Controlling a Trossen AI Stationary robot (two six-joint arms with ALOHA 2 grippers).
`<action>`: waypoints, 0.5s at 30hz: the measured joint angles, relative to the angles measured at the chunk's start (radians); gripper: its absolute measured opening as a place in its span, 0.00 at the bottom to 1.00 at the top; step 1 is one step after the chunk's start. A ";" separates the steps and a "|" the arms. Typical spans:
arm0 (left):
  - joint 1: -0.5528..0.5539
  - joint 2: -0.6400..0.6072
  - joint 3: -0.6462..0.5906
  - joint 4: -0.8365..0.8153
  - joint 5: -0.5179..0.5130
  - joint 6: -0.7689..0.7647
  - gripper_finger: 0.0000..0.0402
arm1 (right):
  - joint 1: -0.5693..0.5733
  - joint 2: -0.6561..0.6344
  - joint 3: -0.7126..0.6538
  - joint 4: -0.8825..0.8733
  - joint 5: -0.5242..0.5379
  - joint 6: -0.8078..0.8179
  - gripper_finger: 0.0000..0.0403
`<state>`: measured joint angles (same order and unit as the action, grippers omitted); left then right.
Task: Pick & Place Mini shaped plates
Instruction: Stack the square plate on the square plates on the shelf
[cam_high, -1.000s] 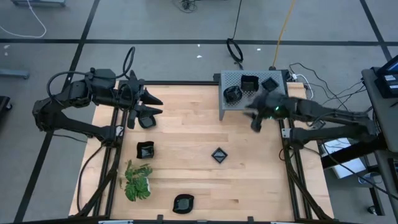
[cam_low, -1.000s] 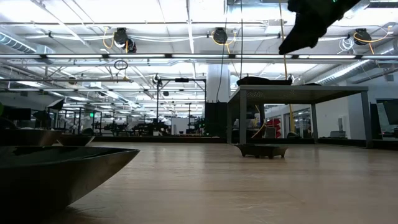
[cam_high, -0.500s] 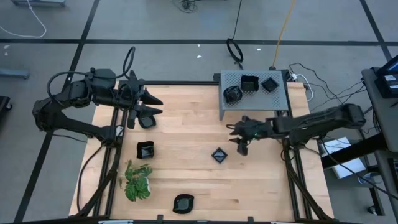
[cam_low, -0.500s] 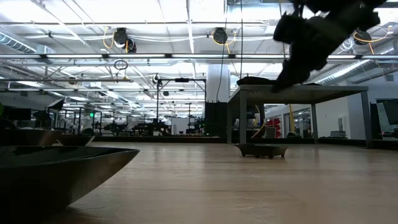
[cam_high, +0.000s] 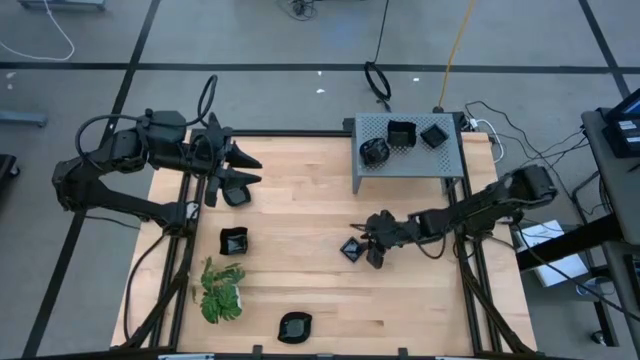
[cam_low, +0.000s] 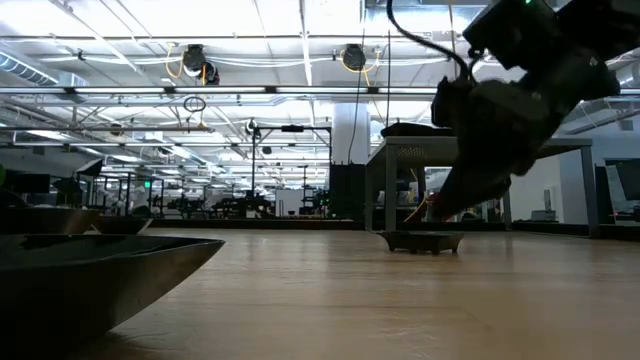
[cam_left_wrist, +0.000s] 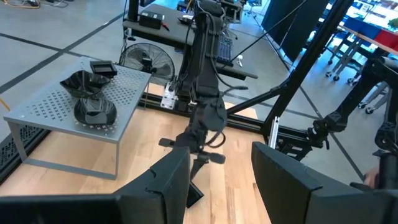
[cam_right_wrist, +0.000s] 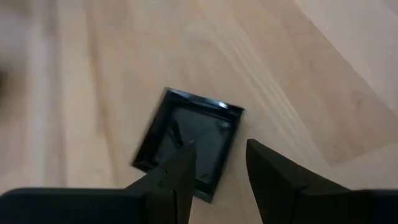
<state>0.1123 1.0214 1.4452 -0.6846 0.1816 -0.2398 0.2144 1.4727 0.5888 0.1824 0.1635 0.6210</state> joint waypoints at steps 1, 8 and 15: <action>0.000 0.000 0.000 0.000 0.000 0.000 0.44 | 0.004 0.015 0.000 -0.001 0.018 0.020 0.32; 0.000 0.000 0.000 0.000 0.000 0.000 0.44 | 0.020 0.080 0.000 0.024 0.074 0.083 0.34; 0.000 0.000 0.000 0.000 0.000 0.000 0.44 | 0.023 0.131 0.000 0.069 0.079 0.078 0.32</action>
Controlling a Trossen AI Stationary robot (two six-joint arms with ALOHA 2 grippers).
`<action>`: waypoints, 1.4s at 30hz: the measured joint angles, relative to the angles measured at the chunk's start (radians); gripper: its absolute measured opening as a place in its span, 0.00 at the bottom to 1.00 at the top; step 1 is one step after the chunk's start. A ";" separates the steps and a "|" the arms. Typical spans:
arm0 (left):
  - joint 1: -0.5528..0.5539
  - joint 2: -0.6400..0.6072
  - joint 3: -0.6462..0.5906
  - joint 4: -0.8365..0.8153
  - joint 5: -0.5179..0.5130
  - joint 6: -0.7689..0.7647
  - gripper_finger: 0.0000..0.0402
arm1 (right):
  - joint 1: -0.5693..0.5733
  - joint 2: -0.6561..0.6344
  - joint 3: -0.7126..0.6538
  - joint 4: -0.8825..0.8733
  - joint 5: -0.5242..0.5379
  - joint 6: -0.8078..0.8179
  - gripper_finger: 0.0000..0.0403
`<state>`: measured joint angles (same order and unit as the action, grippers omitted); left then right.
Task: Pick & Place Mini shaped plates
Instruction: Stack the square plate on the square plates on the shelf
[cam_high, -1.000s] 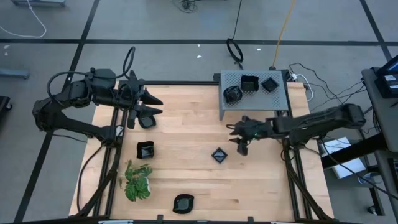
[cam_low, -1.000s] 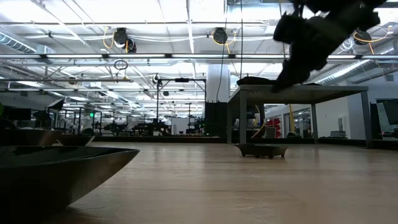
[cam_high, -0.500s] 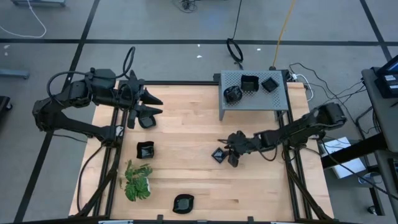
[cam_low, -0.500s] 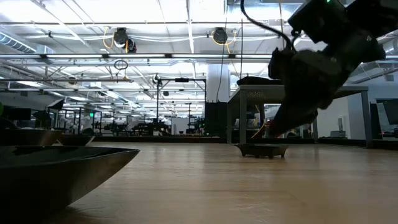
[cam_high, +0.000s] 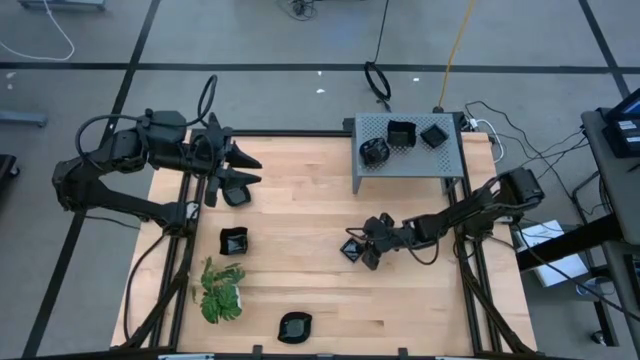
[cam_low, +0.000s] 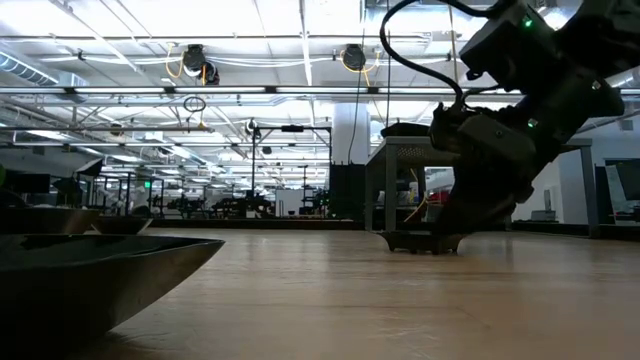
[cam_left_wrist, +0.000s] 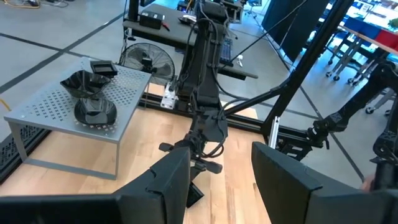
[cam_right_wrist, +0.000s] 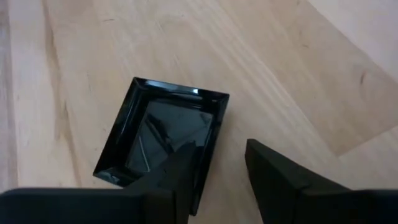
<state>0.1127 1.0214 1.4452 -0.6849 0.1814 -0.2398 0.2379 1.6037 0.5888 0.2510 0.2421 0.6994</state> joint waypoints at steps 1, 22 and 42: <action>0.000 0.000 0.000 0.000 0.000 0.000 0.44 | 0.000 0.007 0.000 0.005 0.001 0.000 0.32; 0.000 0.000 0.000 0.000 0.000 0.000 0.44 | -0.003 -0.127 -0.001 0.043 0.019 -0.019 0.00; 0.000 0.000 0.000 0.000 0.000 0.000 0.44 | -0.390 -0.773 0.000 -0.242 0.129 -0.220 0.00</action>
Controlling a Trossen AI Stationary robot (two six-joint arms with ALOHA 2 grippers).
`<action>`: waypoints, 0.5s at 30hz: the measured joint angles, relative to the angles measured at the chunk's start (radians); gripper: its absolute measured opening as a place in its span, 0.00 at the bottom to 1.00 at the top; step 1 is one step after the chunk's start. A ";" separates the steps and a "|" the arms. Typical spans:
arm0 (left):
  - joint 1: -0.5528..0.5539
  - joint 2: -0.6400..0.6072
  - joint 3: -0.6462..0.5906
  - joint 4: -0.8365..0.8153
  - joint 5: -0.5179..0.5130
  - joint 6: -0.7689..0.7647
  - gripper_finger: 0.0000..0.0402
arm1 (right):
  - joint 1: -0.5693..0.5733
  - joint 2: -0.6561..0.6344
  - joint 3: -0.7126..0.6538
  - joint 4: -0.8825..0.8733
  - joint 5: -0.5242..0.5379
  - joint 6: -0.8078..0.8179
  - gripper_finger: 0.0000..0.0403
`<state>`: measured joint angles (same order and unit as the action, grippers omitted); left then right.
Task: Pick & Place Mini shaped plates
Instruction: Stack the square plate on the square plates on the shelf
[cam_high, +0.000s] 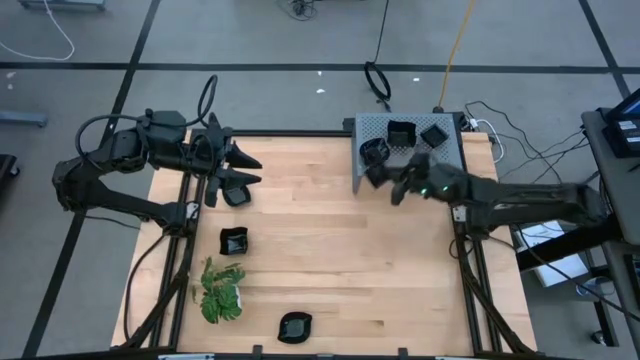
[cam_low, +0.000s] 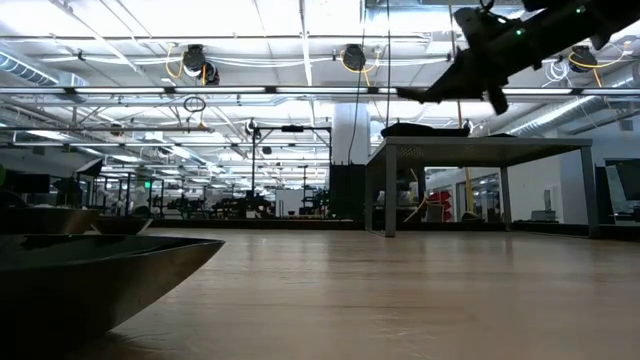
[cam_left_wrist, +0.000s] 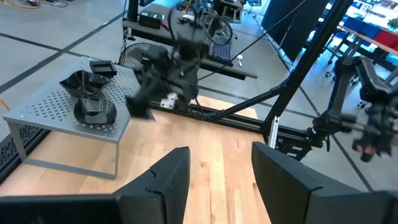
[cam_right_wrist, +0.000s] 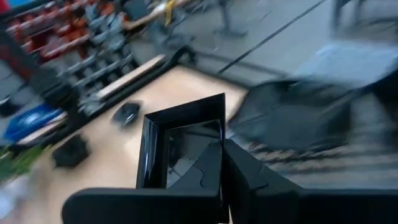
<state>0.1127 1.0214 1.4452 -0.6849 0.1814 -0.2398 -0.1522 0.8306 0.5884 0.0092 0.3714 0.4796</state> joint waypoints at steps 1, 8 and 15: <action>0.000 0.000 0.000 0.000 0.000 0.000 0.44 | -0.030 -0.033 0.000 -0.019 0.002 -0.019 0.00; 0.000 0.000 0.000 0.000 0.000 0.000 0.44 | -0.239 -0.200 0.016 -0.173 0.094 -0.087 0.00; 0.000 0.000 0.000 0.000 0.000 0.000 0.44 | -0.462 -0.205 0.116 -0.416 0.103 -0.165 0.00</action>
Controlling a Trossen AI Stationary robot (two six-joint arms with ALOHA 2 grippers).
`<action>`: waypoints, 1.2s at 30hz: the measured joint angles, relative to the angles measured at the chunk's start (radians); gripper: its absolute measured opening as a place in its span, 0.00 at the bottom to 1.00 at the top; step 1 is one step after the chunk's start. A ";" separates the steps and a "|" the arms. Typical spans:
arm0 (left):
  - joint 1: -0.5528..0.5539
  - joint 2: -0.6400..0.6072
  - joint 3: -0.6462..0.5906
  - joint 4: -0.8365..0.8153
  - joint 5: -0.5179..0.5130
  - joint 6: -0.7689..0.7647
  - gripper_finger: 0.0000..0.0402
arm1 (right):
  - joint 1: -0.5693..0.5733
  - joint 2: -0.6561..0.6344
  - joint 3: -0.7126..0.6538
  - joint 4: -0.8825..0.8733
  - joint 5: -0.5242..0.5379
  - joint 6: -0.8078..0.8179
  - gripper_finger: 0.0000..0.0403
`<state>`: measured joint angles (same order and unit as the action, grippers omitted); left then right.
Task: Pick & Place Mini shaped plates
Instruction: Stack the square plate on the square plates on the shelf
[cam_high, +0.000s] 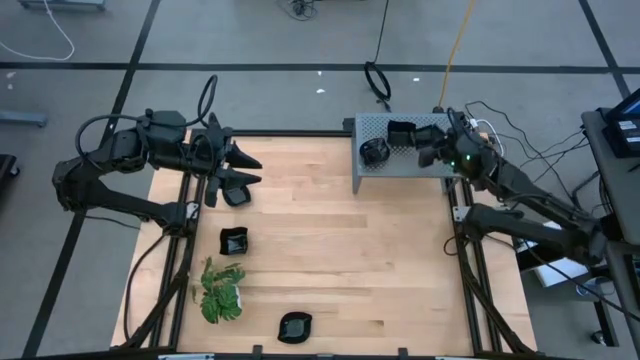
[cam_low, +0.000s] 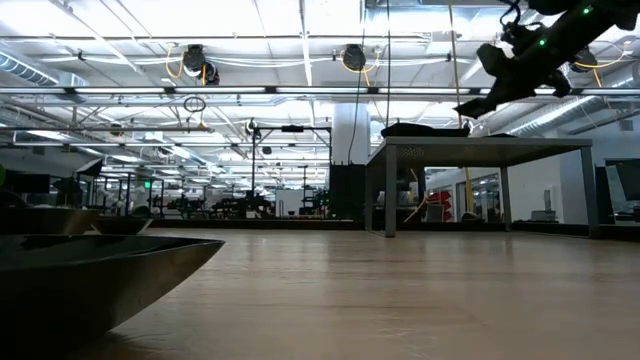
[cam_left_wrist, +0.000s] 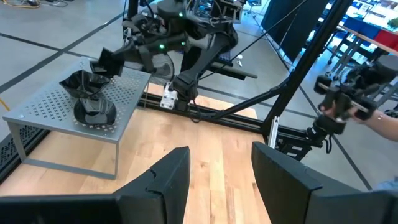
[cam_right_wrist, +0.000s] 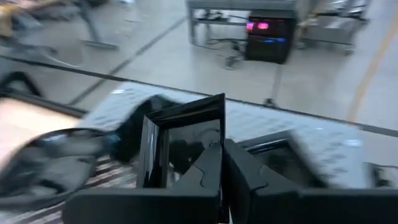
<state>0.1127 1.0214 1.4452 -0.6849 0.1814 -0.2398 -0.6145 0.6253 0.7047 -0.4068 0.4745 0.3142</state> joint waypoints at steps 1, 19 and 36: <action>0.000 0.000 0.000 0.000 0.000 0.000 0.44 | -0.028 0.005 0.012 -0.014 -0.001 -0.016 0.00; 0.000 0.000 0.000 0.000 0.000 0.000 0.44 | -0.306 0.095 0.053 -0.056 -0.100 -0.160 0.00; 0.000 0.000 0.000 0.000 0.000 0.000 0.44 | -0.317 0.078 0.128 -0.152 -0.165 -0.327 0.00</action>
<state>0.1127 1.0214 1.4452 -0.6849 0.1814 -0.2398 -0.9310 0.7031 0.8329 -0.5583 0.3099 -0.0129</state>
